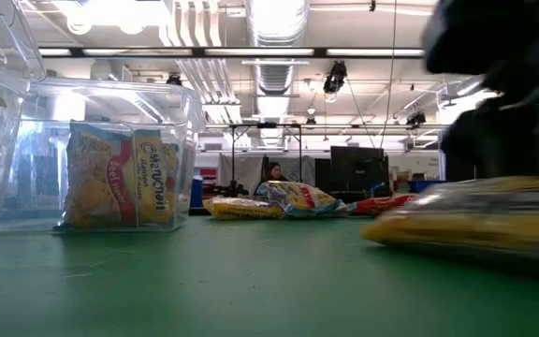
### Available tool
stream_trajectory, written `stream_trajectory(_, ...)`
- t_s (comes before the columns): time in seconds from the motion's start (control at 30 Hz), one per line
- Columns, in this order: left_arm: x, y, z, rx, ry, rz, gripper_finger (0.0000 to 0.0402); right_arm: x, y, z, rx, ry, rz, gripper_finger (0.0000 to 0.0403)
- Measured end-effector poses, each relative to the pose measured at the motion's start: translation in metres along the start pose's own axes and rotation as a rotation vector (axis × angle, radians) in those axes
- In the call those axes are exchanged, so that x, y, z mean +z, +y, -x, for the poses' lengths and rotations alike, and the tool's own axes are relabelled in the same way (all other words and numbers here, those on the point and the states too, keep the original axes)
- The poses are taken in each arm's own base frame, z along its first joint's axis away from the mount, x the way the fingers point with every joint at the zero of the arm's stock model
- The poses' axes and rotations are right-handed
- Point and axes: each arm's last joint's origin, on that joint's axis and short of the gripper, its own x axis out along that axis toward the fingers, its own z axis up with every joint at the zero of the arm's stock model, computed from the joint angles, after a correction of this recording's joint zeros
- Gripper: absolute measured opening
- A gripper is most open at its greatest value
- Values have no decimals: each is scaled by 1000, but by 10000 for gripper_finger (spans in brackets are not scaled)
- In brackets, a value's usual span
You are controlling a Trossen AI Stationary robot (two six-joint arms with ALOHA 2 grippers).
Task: Sort Maruchan noodles
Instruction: Put the bottom yellow noodle pack into the bottom transparent bin
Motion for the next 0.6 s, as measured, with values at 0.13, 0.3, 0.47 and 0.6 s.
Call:
stream_trajectory(0.13, 1, 1, -1, 9, -5, -3, 201, 21, -27, 2, -127, -89, -10, 176)
stream_trajectory(0.3, 2, 3, -3, 22, -8, -21, 201, 50, -50, 12, -138, -132, -76, 176)
stream_trajectory(0.47, 4, 6, -15, 51, -10, -16, 201, 76, -42, 39, -51, -132, -72, 176)
stream_trajectory(0.6, 0, 8, -35, 71, 40, 36, 201, 86, -35, 55, -88, -122, -17, 176)
